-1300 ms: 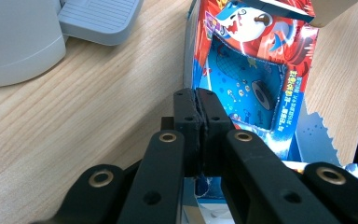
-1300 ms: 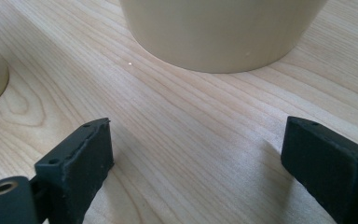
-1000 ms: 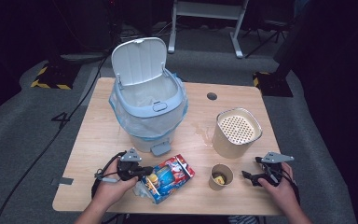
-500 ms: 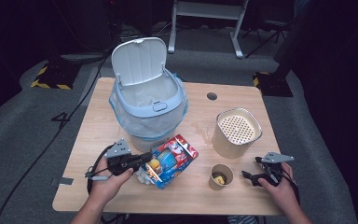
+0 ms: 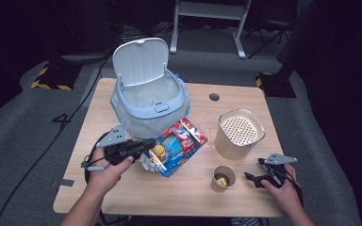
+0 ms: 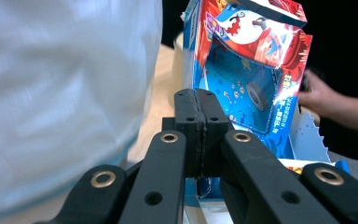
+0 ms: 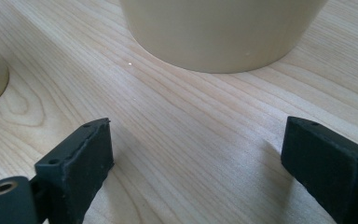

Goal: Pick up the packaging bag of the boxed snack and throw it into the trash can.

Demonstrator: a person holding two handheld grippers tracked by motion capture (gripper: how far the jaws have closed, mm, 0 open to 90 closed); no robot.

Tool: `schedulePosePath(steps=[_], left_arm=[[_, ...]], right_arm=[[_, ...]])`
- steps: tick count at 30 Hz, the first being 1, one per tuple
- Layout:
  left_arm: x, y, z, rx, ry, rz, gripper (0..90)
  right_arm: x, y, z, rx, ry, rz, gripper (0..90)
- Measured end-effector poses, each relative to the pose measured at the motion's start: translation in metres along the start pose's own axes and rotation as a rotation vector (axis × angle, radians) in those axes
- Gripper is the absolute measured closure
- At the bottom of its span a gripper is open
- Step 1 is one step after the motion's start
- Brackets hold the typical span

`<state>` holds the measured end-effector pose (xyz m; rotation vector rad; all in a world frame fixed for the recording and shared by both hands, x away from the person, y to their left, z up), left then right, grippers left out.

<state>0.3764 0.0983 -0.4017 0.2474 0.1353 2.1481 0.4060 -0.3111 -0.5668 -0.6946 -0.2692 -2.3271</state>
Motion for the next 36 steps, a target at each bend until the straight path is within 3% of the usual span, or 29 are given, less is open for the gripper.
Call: schedulePosePath(steps=[2, 10, 11, 21, 27, 36], left_arm=[[0.0, -0.001, 0.015, -0.017, 0.018, 0.0, 89.0], [0.001, -0.003, 0.043, -0.05, 0.059, 0.01, 89.0], [0.002, -0.004, 0.053, -0.06, 0.076, 0.016, 89.0], [-0.001, -0.004, 0.094, -0.11, 0.134, 0.054, 89.0], [0.001, -0.01, 0.118, -0.116, 0.174, 0.087, 89.0], [0.007, -0.017, 0.149, -0.121, 0.274, 0.132, 88.9]], right_arm=[[0.0, 0.0, 0.0, -0.001, 0.001, 0.001, 9.0], [0.0, 0.0, 0.0, 0.0, 0.0, 0.001, 9.0], [0.0, 0.0, 0.0, 0.001, 0.0, 0.001, 9.0], [0.0, 0.0, 0.0, 0.001, 0.0, 0.001, 8.9], [0.0, 0.0, 0.0, 0.001, 0.0, 0.001, 8.9], [0.0, 0.0, 0.0, 0.001, 0.0, 0.001, 8.9]])
Point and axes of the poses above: each handheld gripper's, and its own axes: x roughly backward along the jaws, z roughly out of its top, y roughly to its right, the point moved 9 cm from there along -x, roughly forward along the jaws, and after that the axes turned 10 degrees about y, right-handed, at the moved point
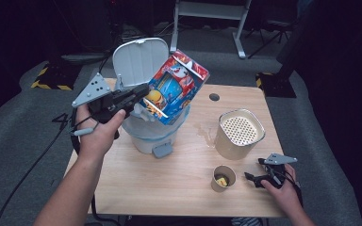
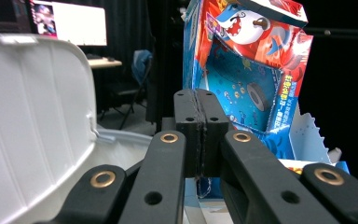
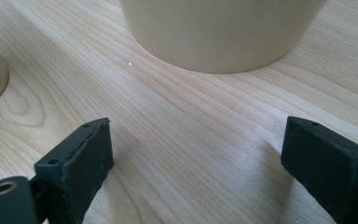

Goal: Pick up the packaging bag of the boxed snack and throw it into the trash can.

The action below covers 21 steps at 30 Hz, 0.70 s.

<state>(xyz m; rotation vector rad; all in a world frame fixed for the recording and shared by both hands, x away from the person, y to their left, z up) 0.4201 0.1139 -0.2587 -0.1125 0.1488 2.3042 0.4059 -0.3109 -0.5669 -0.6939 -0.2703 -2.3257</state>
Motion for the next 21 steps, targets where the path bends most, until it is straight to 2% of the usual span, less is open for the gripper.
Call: schedulePosePath(steps=[7, 13, 19, 21], left_arm=[[-0.006, -0.015, 0.012, -0.001, 0.04, 0.042, 88.9], [-0.012, -0.03, 0.015, 0.01, 0.052, 0.077, 88.9], [-0.018, -0.045, 0.018, 0.009, 0.075, 0.09, 88.8], [-0.019, -0.052, 0.018, 0.007, 0.082, 0.113, 88.8]], right_arm=[[0.0, 0.0, 0.0, 0.0, 0.0, 0.0, 8.9], [0.0, 0.0, 0.0, 0.0, 0.0, 0.0, 8.9], [0.0, 0.0, 0.0, 0.0, 0.0, 0.0, 8.9], [0.0, 0.0, 0.0, 0.0, 0.0, 0.0, 8.9]])
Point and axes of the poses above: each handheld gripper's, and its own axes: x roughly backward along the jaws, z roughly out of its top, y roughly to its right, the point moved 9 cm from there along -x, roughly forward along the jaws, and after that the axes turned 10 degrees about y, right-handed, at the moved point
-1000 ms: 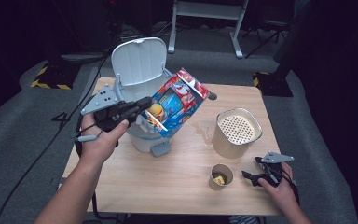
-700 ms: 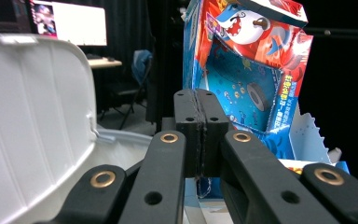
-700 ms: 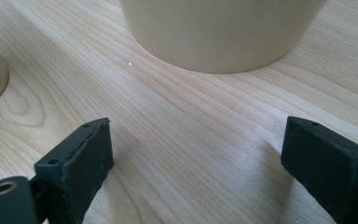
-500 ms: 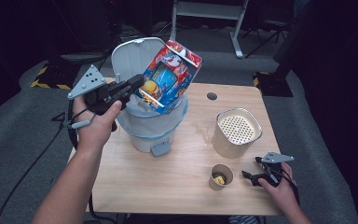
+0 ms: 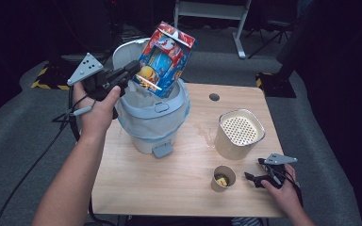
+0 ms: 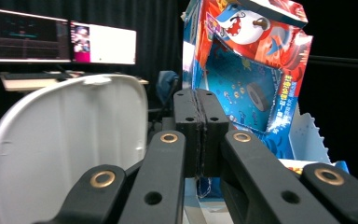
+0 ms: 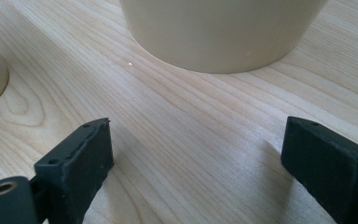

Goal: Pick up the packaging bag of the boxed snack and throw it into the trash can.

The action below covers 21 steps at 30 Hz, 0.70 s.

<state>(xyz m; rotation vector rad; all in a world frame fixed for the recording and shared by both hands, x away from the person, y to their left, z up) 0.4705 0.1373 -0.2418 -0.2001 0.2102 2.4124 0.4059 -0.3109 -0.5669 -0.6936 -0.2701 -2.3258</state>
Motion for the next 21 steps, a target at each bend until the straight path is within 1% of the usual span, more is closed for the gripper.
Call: schedulePosePath(steps=[2, 4, 5, 6, 9, 12, 15, 17, 21], left_arm=[[-0.001, -0.004, 0.0, 0.001, 0.007, 0.01, 88.8], [-0.002, -0.009, 0.0, 0.001, 0.022, 0.032, 88.8], [-0.003, -0.012, 0.001, 0.007, 0.032, 0.039, 88.9], [-0.003, -0.014, 0.001, 0.003, 0.035, 0.043, 88.8], [-0.007, -0.019, -0.001, 0.015, 0.053, 0.053, 88.8], [-0.013, -0.025, -0.008, 0.016, 0.047, 0.07, 88.8], [-0.018, -0.028, -0.015, 0.019, 0.037, 0.075, 88.8], [-0.02, -0.028, -0.018, 0.008, 0.028, 0.079, 88.8], [-0.022, -0.028, -0.019, -0.012, 0.028, 0.083, 88.8]], right_arm=[[0.0, 0.0, 0.0, 0.0, 0.0, -0.001, 8.9], [0.0, 0.0, 0.0, 0.0, 0.0, -0.001, 8.9], [0.0, 0.0, 0.0, -0.001, 0.0, -0.001, 8.9], [0.0, 0.0, 0.0, 0.0, 0.0, -0.001, 8.9], [0.0, 0.0, 0.0, -0.001, 0.0, -0.001, 8.9], [0.0, 0.0, 0.0, -0.001, 0.0, -0.001, 8.9], [0.0, 0.0, 0.0, -0.001, 0.0, -0.001, 8.9], [0.0, 0.0, 0.0, 0.0, 0.0, -0.001, 8.9], [0.0, 0.0, 0.0, 0.0, 0.0, -0.001, 9.0]])
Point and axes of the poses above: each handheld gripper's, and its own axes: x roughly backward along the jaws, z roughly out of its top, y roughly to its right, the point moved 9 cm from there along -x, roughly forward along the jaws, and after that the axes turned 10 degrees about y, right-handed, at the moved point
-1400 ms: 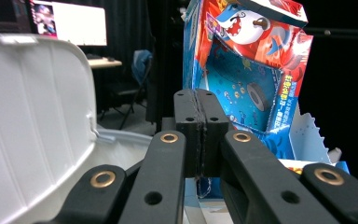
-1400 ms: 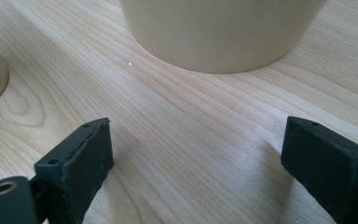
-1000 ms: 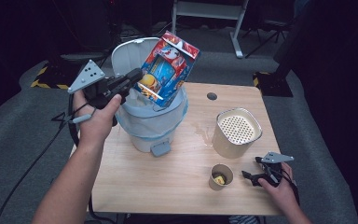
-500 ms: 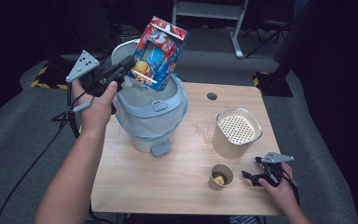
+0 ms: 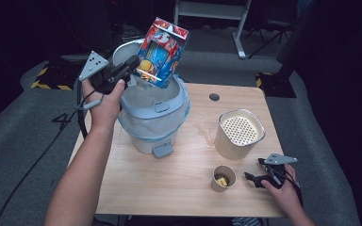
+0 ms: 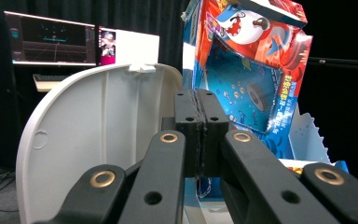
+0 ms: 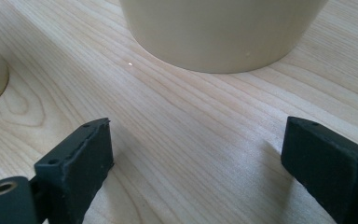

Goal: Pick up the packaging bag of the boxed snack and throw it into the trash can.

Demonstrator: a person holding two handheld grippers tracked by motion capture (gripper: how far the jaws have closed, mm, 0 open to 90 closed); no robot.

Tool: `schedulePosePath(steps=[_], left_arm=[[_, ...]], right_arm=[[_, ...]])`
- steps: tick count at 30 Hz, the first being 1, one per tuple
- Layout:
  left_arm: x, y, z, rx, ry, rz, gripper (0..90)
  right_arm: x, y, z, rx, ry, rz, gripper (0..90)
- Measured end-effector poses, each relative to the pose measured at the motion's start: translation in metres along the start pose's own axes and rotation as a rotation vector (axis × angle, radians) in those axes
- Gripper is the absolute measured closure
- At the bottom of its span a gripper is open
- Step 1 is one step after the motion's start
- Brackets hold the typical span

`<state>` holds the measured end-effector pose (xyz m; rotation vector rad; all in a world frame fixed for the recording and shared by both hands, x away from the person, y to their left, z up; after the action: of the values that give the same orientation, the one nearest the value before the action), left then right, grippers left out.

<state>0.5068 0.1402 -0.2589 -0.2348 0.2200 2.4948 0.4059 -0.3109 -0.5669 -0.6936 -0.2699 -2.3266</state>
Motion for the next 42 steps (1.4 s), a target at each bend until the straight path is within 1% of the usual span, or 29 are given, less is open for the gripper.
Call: schedulePosePath(steps=[4, 7, 9, 12, 14, 17, 19, 20, 21, 22, 23, 24, 25, 26, 27, 28, 29, 33, 36, 38, 39, 41, 42], left_arm=[[0.0, -0.002, -0.003, -0.006, 0.002, 0.014, 88.7], [0.001, -0.004, -0.003, 0.004, 0.016, 0.03, 88.8], [0.001, -0.005, -0.003, 0.002, 0.024, 0.041, 88.8], [0.003, -0.005, -0.003, -0.004, 0.027, 0.047, 88.8], [0.004, -0.006, -0.004, -0.02, 0.02, 0.051, 88.7], [0.004, -0.006, -0.006, -0.019, 0.015, 0.051, 88.7], [0.004, -0.008, -0.008, -0.022, 0.001, 0.055, 87.6], [0.002, -0.008, -0.011, -0.027, -0.011, 0.048, 85.1], [0.001, -0.008, -0.013, -0.036, -0.019, 0.042, 75.8], [-0.002, -0.007, -0.015, -0.035, -0.026, 0.037, 65.3], [-0.002, -0.006, -0.017, -0.034, -0.042, 0.037, 45.4], [-0.001, -0.003, -0.018, -0.035, -0.06, 0.029, 40.1], [-0.001, -0.002, -0.018, -0.045, -0.069, 0.026, 40.7], [0.001, 0.001, -0.018, -0.071, -0.083, 0.031, 40.5], [0.002, 0.002, -0.017, -0.087, -0.087, 0.031, 40.5], [0.003, 0.006, -0.015, -0.093, -0.087, 0.028, 40.5], [0.004, 0.008, -0.013, -0.091, -0.083, 0.02, 40.5], [0.012, 0.014, -0.01, -0.086, -0.101, -0.014, 40.3], [0.021, 0.024, -0.01, -0.083, -0.114, -0.076, 40.2], [0.028, 0.032, -0.012, -0.086, -0.135, -0.121, 40.1], [0.031, 0.035, -0.013, -0.087, -0.144, -0.137, 40.0], [0.042, 0.043, -0.018, -0.099, -0.177, -0.177, 39.9], [0.046, 0.046, -0.02, -0.097, -0.192, -0.188, 39.9]], right_arm=[[0.0, 0.0, 0.0, 0.001, 0.0, 0.001, 8.9], [0.0, 0.0, 0.0, 0.0, 0.0, 0.001, 8.9], [0.0, 0.0, 0.0, 0.0, 0.0, 0.0, 8.9], [0.0, 0.0, 0.0, 0.0, 0.0, 0.0, 8.9], [0.0, 0.0, 0.0, 0.0, 0.0, 0.0, 8.9], [0.0, 0.0, 0.0, 0.0, 0.0, 0.0, 9.0], [0.0, 0.0, 0.0, 0.0, 0.0, 0.0, 8.9], [0.0, 0.0, 0.0, 0.0, 0.0, 0.001, 8.9], [0.0, 0.0, 0.0, 0.0, 0.0, 0.0, 8.9], [0.0, 0.0, 0.0, 0.0, 0.0, 0.0, 9.0], [0.0, 0.0, 0.0, 0.0, 0.0, 0.0, 8.9], [0.0, 0.0, 0.0, 0.0, 0.001, 0.002, 8.9], [0.0, 0.0, 0.0, 0.0, 0.0, 0.0, 9.0], [0.0, 0.0, 0.0, -0.001, 0.0, 0.0, 8.9], [0.0, 0.0, 0.0, 0.0, 0.0, 0.0, 8.9], [0.0, 0.0, 0.0, 0.0, 0.0, 0.0, 8.9], [0.0, 0.0, 0.0, 0.0, 0.0, 0.0, 8.9], [0.0, 0.0, 0.0, 0.0, -0.001, 0.001, 9.0], [0.0, 0.0, 0.0, 0.0, 0.0, 0.0, 8.9], [0.0, 0.0, 0.0, 0.0, -0.001, 0.001, 8.9], [0.0, 0.0, 0.0, 0.0, 0.0, 0.0, 9.0], [0.0, 0.0, 0.0, 0.0, -0.001, 0.001, 8.9], [0.0, 0.0, 0.0, 0.001, -0.001, 0.001, 8.9]])
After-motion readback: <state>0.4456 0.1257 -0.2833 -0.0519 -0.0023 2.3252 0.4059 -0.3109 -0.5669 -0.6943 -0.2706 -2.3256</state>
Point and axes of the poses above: each handheld gripper's, and its own axes: x roughly backward along the jaws, z roughly out of its top, y roughly to its right, the point moved 9 cm from there along -x, roughly forward along the jaws, and after that the axes turned 10 degrees about y, right-handed, at the moved point
